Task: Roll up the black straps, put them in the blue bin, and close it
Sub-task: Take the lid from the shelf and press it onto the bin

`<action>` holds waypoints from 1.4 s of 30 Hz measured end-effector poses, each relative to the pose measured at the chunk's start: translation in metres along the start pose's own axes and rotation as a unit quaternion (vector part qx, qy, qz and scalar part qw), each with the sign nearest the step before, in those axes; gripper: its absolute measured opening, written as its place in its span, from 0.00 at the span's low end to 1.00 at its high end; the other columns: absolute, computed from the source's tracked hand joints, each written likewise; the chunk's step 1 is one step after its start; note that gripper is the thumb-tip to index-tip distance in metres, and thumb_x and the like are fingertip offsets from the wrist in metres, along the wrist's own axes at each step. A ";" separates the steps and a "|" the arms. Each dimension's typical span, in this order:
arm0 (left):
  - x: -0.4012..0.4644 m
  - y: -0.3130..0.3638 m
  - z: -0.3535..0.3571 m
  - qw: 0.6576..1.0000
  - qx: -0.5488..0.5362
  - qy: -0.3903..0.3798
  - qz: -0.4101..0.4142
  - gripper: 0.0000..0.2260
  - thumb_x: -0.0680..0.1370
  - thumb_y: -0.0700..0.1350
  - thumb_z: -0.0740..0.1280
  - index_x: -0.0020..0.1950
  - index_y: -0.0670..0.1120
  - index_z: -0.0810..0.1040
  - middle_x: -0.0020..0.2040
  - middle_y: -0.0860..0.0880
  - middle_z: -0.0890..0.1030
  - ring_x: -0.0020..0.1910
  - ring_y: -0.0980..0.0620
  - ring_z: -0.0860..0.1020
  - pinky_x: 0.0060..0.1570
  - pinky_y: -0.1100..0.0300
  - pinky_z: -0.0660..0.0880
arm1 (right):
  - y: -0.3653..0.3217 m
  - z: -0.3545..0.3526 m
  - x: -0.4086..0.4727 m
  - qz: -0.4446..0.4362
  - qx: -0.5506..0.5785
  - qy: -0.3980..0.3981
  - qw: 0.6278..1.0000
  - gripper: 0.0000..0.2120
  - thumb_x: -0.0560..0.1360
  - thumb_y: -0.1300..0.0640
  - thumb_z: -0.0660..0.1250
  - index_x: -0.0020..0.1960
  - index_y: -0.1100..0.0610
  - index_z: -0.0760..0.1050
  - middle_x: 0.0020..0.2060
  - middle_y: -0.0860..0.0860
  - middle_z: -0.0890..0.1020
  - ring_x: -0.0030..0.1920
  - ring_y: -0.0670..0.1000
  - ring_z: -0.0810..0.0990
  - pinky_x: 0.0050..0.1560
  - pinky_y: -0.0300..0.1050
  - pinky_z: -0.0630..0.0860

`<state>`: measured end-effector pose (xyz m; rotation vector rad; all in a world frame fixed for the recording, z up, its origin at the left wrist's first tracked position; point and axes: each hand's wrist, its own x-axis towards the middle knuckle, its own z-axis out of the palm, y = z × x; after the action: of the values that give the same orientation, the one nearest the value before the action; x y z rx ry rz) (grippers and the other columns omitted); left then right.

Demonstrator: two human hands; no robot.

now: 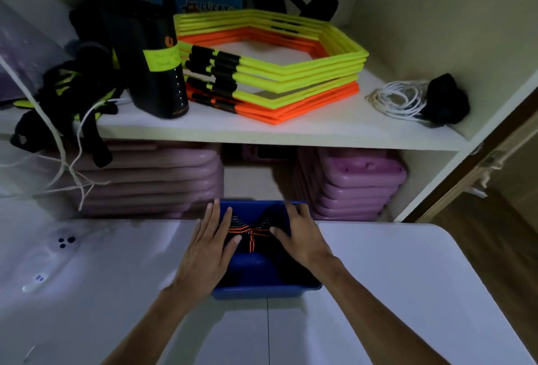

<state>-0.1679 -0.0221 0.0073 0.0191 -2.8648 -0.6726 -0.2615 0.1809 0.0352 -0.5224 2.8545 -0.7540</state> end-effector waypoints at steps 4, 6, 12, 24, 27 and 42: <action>0.051 0.065 -0.065 0.993 -0.004 0.083 0.086 0.30 0.80 0.63 0.42 0.79 0.50 0.48 0.79 0.49 0.40 0.77 0.55 0.38 0.76 0.53 0.45 | -0.022 -0.082 -0.006 -0.039 -0.010 0.118 0.992 0.32 0.78 0.41 0.62 0.76 0.55 0.60 0.68 0.56 0.67 0.69 0.58 0.66 0.66 0.53 0.69; 0.082 0.107 -0.108 0.981 -0.008 0.130 0.141 0.29 0.80 0.61 0.44 0.79 0.50 0.48 0.79 0.50 0.41 0.77 0.55 0.38 0.76 0.55 0.43 | -0.036 -0.132 -0.008 -0.071 -0.021 0.202 0.977 0.33 0.77 0.37 0.58 0.75 0.55 0.62 0.67 0.56 0.70 0.68 0.57 0.67 0.67 0.53 0.69; 0.154 0.234 -0.246 0.919 -0.034 0.275 0.281 0.27 0.81 0.59 0.47 0.78 0.51 0.51 0.79 0.54 0.44 0.77 0.59 0.41 0.74 0.60 0.42 | -0.089 -0.303 -0.039 -0.152 -0.032 0.410 0.899 0.31 0.76 0.32 0.53 0.73 0.47 0.62 0.69 0.47 0.67 0.71 0.50 0.64 0.67 0.50 0.70; 0.252 0.404 -0.427 0.850 -0.025 0.398 0.344 0.24 0.82 0.56 0.51 0.77 0.49 0.60 0.79 0.47 0.56 0.78 0.51 0.52 0.74 0.51 0.56 | -0.174 -0.553 -0.053 -0.197 -0.163 0.552 0.794 0.25 0.79 0.40 0.60 0.72 0.51 0.66 0.67 0.51 0.70 0.68 0.51 0.66 0.67 0.51 0.70; 0.277 0.421 -0.447 0.878 0.012 0.373 0.302 0.24 0.83 0.54 0.51 0.77 0.47 0.59 0.79 0.45 0.54 0.78 0.49 0.52 0.74 0.49 0.56 | -0.181 -0.574 -0.030 -0.164 -0.194 0.477 0.842 0.26 0.80 0.41 0.58 0.73 0.52 0.64 0.69 0.53 0.69 0.71 0.53 0.64 0.68 0.51 0.66; 0.352 0.445 -0.443 0.940 0.066 0.259 0.214 0.32 0.77 0.59 0.63 0.75 0.43 0.59 0.75 0.41 0.62 0.76 0.43 0.58 0.74 0.47 0.57 | -0.085 -0.600 0.004 -0.229 -0.024 0.412 0.882 0.07 0.73 0.51 0.61 0.49 0.49 0.73 0.51 0.49 0.79 0.42 0.47 0.76 0.40 0.45 0.73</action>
<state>-0.4118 0.1614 0.6592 -0.3454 -2.2871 -0.3226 -0.3743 0.3816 0.5957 -1.1506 3.5656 -1.2258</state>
